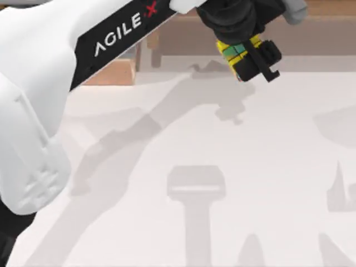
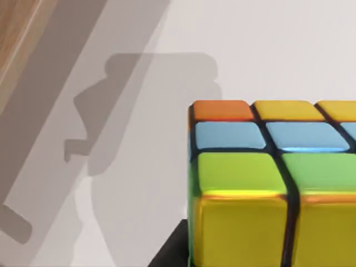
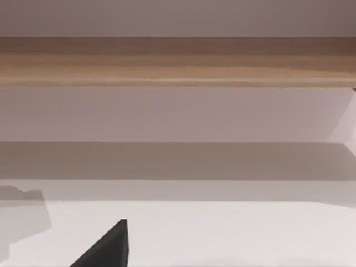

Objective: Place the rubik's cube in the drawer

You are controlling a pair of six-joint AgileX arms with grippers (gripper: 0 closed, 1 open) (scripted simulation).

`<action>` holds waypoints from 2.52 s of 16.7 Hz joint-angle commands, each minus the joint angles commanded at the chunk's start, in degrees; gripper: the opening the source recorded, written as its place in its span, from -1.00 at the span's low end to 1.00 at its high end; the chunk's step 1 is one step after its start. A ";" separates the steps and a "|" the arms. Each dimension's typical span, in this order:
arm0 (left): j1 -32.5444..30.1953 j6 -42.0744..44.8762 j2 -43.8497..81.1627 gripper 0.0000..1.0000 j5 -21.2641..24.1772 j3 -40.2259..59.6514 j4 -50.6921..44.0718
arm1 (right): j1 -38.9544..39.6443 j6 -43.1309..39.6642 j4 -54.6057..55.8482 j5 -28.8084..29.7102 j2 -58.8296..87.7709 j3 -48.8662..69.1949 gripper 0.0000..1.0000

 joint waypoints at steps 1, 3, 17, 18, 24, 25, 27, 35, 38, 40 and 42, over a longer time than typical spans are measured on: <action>2.90 0.11 -0.31 -1.00 0.46 0.92 -3.72 | 0.00 0.00 0.00 0.00 0.00 0.00 1.00; 9.56 0.14 -0.63 -1.00 1.08 3.07 -10.64 | 0.00 0.00 0.00 0.00 0.00 0.00 1.00; 58.68 -2.96 16.60 -1.00 2.33 22.99 -31.61 | 0.00 0.00 0.00 0.00 0.00 0.00 1.00; 60.08 -3.14 19.14 -1.00 2.73 23.75 -31.36 | 0.00 0.00 0.00 0.00 0.00 0.00 1.00; 61.61 -3.49 25.46 -1.00 4.03 25.03 -30.22 | 0.00 0.00 0.00 0.00 0.00 0.00 1.00; 61.61 -3.49 25.46 -1.00 4.03 25.03 -30.22 | 0.00 0.00 0.00 0.00 0.00 0.00 1.00; 61.61 -3.49 25.46 -1.00 4.03 25.03 -30.22 | 0.00 0.00 0.00 0.00 0.00 0.00 1.00; 61.61 -3.49 25.46 0.06 4.03 25.03 -30.22 | 0.00 0.00 0.00 0.00 0.00 0.00 1.00; 61.61 -3.49 25.46 0.51 4.03 25.03 -30.22 | 0.00 0.00 0.00 0.00 0.00 0.00 1.00; 61.61 -3.49 25.46 0.81 4.03 25.03 -30.22 | 0.00 0.00 0.00 0.00 0.00 0.00 1.00; 61.61 -3.49 25.46 1.00 4.03 25.03 -30.22 | 0.00 0.00 0.00 0.00 0.00 0.00 1.00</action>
